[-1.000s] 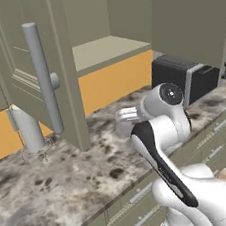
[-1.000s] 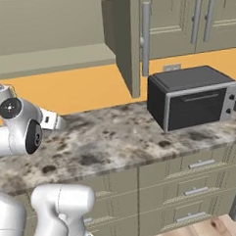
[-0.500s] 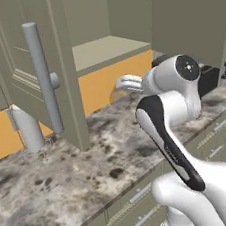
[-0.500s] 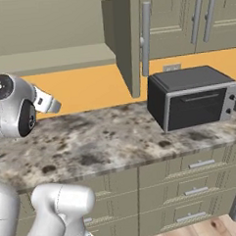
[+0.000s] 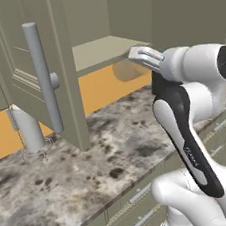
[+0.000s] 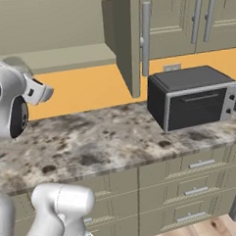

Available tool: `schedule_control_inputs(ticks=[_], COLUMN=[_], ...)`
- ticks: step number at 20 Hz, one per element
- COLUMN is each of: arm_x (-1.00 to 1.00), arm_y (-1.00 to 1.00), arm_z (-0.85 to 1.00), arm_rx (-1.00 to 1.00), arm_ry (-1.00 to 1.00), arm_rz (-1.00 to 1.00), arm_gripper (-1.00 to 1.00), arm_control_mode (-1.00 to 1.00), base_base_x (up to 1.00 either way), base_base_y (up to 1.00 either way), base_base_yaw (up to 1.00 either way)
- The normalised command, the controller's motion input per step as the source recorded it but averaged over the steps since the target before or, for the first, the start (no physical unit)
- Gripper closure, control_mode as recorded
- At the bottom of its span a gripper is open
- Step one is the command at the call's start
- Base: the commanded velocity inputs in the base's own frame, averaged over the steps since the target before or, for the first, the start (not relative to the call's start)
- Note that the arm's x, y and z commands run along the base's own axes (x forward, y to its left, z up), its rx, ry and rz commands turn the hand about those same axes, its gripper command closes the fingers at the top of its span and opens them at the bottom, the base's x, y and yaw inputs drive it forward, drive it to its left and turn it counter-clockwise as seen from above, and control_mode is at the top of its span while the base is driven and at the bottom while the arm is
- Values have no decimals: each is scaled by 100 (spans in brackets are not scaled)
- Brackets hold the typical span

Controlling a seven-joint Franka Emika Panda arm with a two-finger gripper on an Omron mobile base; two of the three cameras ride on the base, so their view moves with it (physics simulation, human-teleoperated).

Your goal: Move the glass cup from next to the sink to the open cabinet. Then, move the bowl with the onion to the fridge to clear the area for faucet cleaning.

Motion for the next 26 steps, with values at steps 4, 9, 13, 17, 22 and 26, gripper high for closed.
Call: schedule_control_inputs(ticks=[4, 9, 13, 17, 22, 26], arm_x=[6, 11, 56, 14, 62, 78], arm_y=[-1, 0, 0, 1, 20, 30], arm_z=[92, 12, -8, -3, -1, -1], arm_rx=[10, 1, 1, 0, 0, 0], arm_ry=[-6, 1, 27, 10, 0, 0], arm_rz=[-7, -1, 0, 0, 0, -2], arm_gripper=[100, 100, 100, 100, 100, 100], arm_control_mode=[-100, -100, -100, -100, -100, -100], base_base_x=[0, 0, 0, 0, 0, 0], base_base_y=[0, 0, 0, 0, 0, 0], base_base_yaw=[0, 0, 0, 0, 0, 0])
